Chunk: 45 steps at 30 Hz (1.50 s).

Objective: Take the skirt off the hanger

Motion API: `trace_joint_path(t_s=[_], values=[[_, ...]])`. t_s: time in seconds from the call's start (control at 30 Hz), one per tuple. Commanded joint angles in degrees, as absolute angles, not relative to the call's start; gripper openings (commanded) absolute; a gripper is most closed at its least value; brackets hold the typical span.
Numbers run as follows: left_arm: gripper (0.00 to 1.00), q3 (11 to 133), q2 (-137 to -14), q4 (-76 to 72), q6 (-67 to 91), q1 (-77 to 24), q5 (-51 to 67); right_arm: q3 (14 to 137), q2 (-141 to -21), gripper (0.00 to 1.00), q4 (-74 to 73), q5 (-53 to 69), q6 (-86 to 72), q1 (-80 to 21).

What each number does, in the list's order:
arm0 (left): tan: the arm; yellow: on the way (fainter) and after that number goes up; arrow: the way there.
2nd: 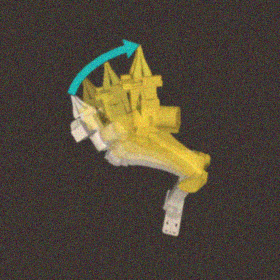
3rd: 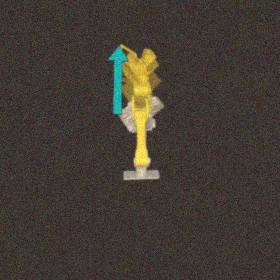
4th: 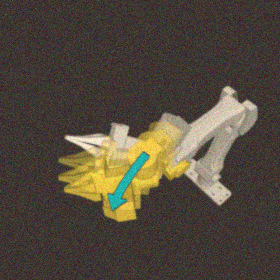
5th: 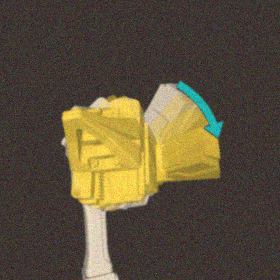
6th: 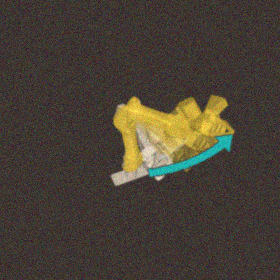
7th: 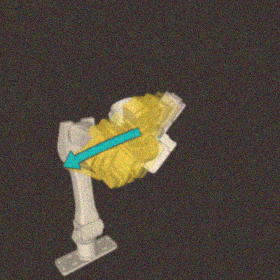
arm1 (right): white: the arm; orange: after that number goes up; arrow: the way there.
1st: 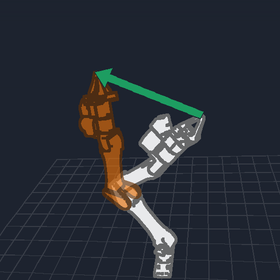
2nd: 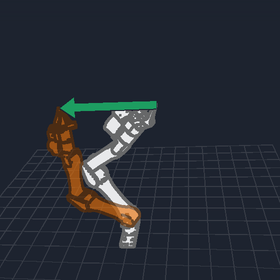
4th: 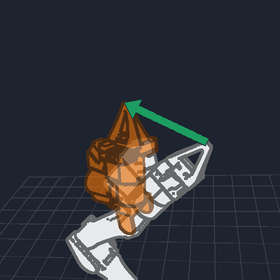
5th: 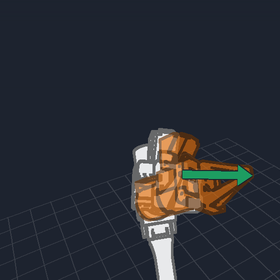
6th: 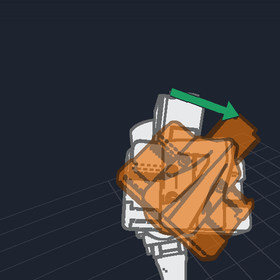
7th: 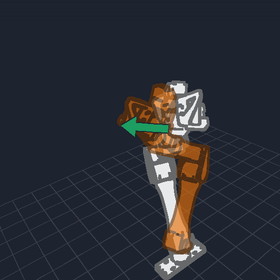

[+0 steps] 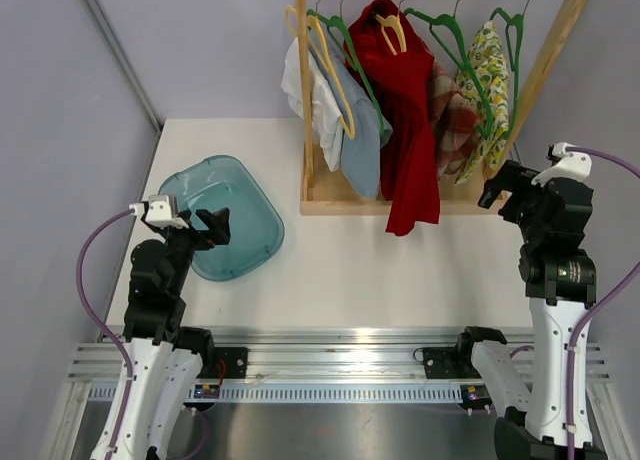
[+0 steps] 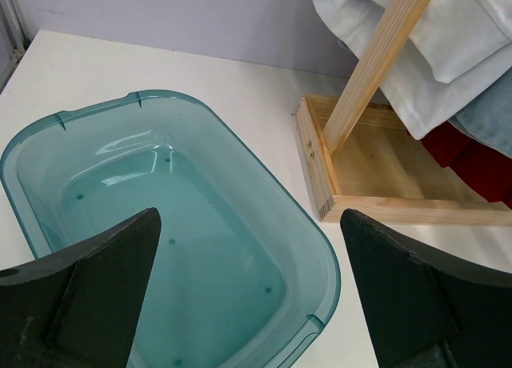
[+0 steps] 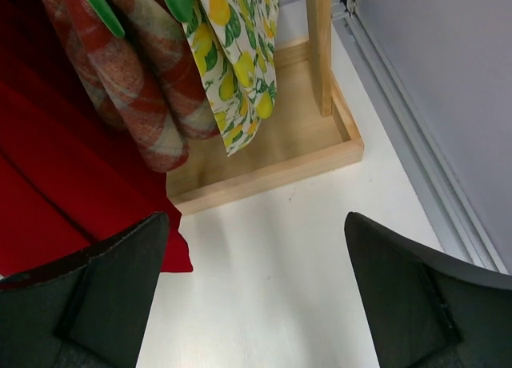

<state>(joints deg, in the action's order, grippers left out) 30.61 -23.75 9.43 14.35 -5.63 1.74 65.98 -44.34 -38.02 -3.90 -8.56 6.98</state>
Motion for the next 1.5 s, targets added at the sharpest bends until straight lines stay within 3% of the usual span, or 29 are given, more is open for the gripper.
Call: trace_joint_path(t_s=[0.0, 0.03, 0.17, 0.4, 0.63, 0.9, 1.17, 1.47], values=[[0.99, 31.90, -23.91, 5.54, 13.62, -5.71, 2.64, 70.03, -45.26, 0.99, -40.25, 2.06, -6.36, 7.12], [0.99, 31.90, -23.82, 5.54, 13.62, -5.71, 2.81, 71.35, -45.79, 0.99, -41.30, 6.72, -3.20, 7.21], [0.99, 31.90, -24.17, 5.62, 13.62, -5.71, 3.25, 80.38, -49.39, 0.99, -52.25, 43.84, 16.57, 7.12], [0.99, 31.90, -24.08, 5.54, 13.45, -5.71, 3.43, 90.51, -57.12, 0.99, -52.30, 58.96, 11.27, 6.77], [0.99, 32.08, -25.05, 5.89, 13.27, -5.71, 3.52, 106.50, -71.76, 1.00, -51.06, 41.32, 4.66, -10.70], [0.99, 32.61, -26.45, 6.94, 12.75, -5.71, 2.73, 133.22, -92.27, 0.99, -53.53, 18.12, 6.42, -30.66], [0.99, 33.22, -26.90, 7.73, 12.66, -5.71, 2.37, 145.37, -105.82, 0.83, -48.88, 0.81, 4.57, -34.72], [0.99, 33.40, -26.98, 7.73, 13.18, -5.71, 3.95, 146.42, -111.26, 0.56, -47.02, -2.02, 4.13, -34.72]])
